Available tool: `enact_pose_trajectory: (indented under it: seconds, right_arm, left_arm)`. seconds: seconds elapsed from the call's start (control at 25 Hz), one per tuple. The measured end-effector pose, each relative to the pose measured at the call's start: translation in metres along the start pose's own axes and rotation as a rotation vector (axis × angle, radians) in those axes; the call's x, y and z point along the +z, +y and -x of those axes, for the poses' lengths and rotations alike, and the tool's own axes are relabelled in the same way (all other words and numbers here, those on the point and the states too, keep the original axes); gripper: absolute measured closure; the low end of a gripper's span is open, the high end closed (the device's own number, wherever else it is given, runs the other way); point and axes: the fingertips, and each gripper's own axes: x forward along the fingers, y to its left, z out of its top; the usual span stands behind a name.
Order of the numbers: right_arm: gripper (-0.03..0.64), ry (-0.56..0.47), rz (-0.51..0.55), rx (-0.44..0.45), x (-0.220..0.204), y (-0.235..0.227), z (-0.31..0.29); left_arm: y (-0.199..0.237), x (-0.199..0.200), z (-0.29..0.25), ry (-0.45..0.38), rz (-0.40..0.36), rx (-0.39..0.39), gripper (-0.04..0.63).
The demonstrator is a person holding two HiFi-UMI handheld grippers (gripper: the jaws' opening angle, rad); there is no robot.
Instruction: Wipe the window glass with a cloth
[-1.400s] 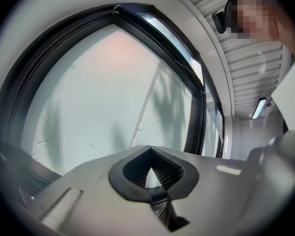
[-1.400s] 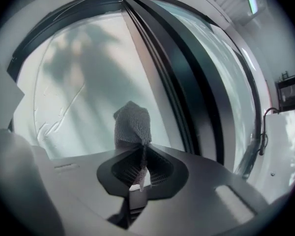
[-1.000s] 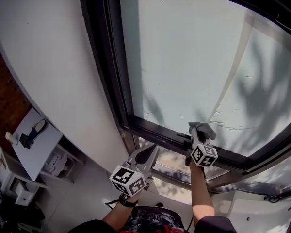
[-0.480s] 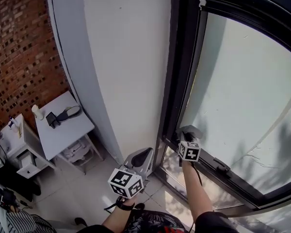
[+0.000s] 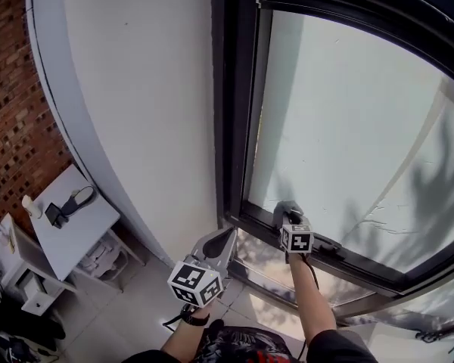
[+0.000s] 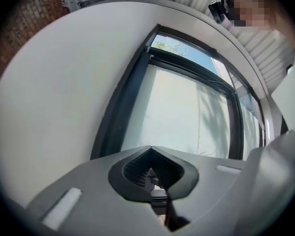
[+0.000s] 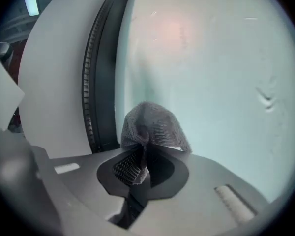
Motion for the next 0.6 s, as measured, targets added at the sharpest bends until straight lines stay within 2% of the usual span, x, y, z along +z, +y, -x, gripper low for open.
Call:
enact_pose_trajectory:
  seconds: [0.04,0.12,0.16,0.2,0.28,0.32,0.48,0.6]
  right_arm:
    - [0.597,-0.031,-0.026,0.017,0.001,-0.010,0.012]
    - [0.598,-0.142,-0.094,0.138,0.011,-0.016,0.037]
    - [0.600,-0.195,-0.096,0.192,0.017,-0.015,0.049]
    - [0.600,-0.224,-0.060,0.206,0.019,-0.016,0.059]
    - [0.598,-0.221,0.038,0.152,0.018,-0.028,0.075]
    - [0.598,-0.219,0.045,0.124,0.018,-0.039,0.081]
    - [0.598,-0.206,-0.088,0.000,0.012,-0.105,0.112]
    - [0.598,-0.191,-0.133,-0.084,-0.005,-0.151,0.143]
  left_arm:
    - [-0.010,0.000,-0.008,-0.003,-0.013,-0.031,0.595]
    - [-0.030,-0.001,-0.024,-0.001,-0.028,-0.093,0.595]
    - [-0.040,-0.004,-0.032,0.005,-0.029,-0.121,0.595]
    - [-0.049,-0.007,-0.039,0.013,-0.026,-0.146,0.595]
    - [-0.065,-0.014,-0.051,0.029,-0.017,-0.186,0.595]
    - [-0.073,-0.017,-0.056,0.036,-0.014,-0.201,0.595]
    - [-0.099,-0.026,-0.074,0.054,-0.003,-0.250,0.595]
    - [-0.120,-0.035,-0.086,0.069,0.003,-0.286,0.595]
